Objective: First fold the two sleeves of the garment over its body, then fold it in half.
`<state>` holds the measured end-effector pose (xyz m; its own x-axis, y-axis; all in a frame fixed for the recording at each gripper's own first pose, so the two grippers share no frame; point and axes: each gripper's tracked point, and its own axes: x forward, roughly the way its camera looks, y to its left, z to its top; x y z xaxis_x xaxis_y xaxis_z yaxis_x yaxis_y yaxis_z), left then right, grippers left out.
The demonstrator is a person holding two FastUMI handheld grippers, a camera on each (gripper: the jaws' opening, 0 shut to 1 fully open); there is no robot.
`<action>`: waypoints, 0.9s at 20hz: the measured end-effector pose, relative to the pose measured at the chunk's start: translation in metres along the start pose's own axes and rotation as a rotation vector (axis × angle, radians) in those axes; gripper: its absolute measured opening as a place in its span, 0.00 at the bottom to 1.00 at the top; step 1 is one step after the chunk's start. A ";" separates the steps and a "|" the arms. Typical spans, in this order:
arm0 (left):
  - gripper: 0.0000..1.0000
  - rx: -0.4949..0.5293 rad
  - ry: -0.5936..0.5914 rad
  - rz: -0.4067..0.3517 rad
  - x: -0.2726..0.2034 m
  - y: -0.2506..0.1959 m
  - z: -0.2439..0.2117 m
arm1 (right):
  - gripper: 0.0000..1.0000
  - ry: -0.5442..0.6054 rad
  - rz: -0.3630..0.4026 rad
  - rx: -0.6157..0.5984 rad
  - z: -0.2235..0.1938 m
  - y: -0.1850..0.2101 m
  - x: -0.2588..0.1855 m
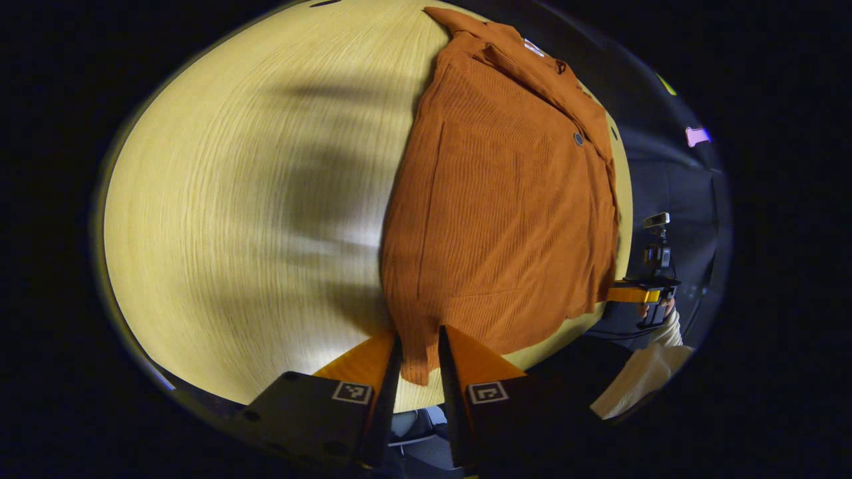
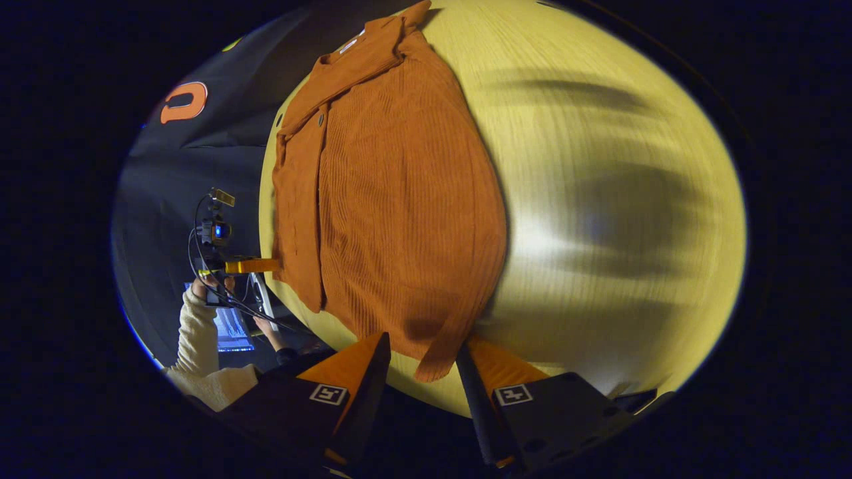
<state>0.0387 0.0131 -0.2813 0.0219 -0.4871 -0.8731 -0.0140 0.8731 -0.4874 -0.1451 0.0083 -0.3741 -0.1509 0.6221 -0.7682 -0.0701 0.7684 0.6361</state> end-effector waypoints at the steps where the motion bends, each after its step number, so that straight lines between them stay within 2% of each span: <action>1: 0.37 0.004 -0.004 0.017 0.001 0.001 0.000 | 0.65 0.000 0.000 -0.002 0.000 0.002 0.002; 2: 0.36 0.024 -0.013 0.043 0.000 0.004 -0.006 | 0.70 0.000 0.001 -0.006 0.001 0.005 0.003; 4: 0.34 0.091 -0.030 0.112 -0.001 0.007 -0.012 | 0.70 -0.007 -0.053 -0.025 0.004 -0.004 0.013; 6: 0.34 0.118 -0.033 0.195 0.000 0.011 -0.015 | 0.18 -0.006 -0.025 0.011 0.002 0.000 0.012; 8: 0.34 0.162 -0.020 0.285 0.002 0.011 -0.014 | 0.19 -0.010 0.002 0.056 0.000 0.002 0.010; 9: 0.32 0.191 -0.013 0.328 0.002 0.014 -0.016 | 0.15 -0.017 0.002 0.054 0.001 0.002 0.018; 10: 0.24 0.199 -0.014 0.351 0.007 0.010 -0.012 | 0.12 -0.028 -0.012 0.042 0.001 0.000 0.015; 11: 0.23 0.191 -0.013 0.354 0.005 0.008 -0.011 | 0.10 -0.039 -0.029 0.020 0.000 0.000 0.014; 13: 0.10 0.130 -0.042 0.354 0.005 0.006 -0.010 | 0.10 -0.068 -0.100 -0.030 0.001 -0.005 0.009; 14: 0.06 0.111 -0.063 0.345 0.002 0.007 -0.010 | 0.04 -0.091 -0.135 -0.050 0.001 -0.008 0.006; 18: 0.03 0.062 -0.126 0.283 -0.020 -0.010 -0.018 | 0.04 -0.144 -0.108 -0.110 0.002 0.017 -0.023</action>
<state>0.0207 0.0132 -0.2594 0.1500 -0.2210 -0.9637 0.0238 0.9752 -0.2199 -0.1410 0.0074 -0.3455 0.0048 0.5580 -0.8298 -0.1872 0.8157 0.5474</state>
